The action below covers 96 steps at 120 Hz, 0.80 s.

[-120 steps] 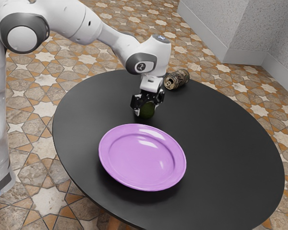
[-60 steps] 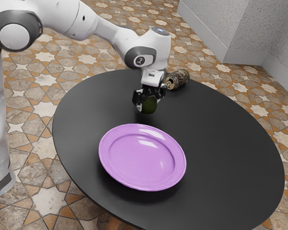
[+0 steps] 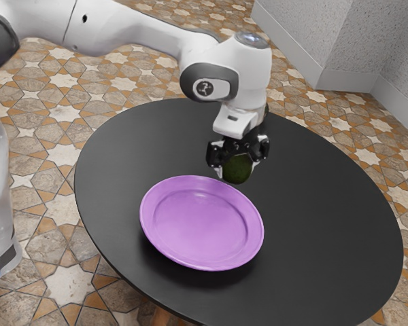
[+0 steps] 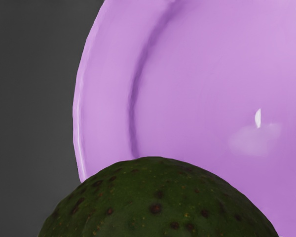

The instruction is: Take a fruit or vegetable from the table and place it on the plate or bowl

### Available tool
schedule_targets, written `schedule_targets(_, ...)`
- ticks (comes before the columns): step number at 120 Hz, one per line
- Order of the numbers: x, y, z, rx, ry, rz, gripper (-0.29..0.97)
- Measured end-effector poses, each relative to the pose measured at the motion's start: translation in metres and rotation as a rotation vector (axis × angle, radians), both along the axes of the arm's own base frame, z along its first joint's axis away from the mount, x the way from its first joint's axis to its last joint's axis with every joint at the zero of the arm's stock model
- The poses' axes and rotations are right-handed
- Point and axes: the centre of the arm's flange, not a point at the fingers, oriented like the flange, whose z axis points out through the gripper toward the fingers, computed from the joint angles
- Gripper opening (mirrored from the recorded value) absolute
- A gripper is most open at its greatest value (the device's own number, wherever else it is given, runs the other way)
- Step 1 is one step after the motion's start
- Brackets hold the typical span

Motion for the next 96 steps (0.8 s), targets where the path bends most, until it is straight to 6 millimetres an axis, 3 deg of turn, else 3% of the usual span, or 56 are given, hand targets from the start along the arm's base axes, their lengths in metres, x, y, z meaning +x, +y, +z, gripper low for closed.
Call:
schedule_targets(14,-0.005,-0.016,-0.001,0.002,0.013,-0.005,0.38)
schedule_targets(43,-0.010,-0.026,-0.004,0.004,0.038,0.018,0.40)
schedule_targets(56,-0.016,-0.042,-0.004,0.009,0.053,0.003,0.55)
schedule_targets(96,-0.015,-0.038,0.008,0.004,0.060,0.039,0.66)
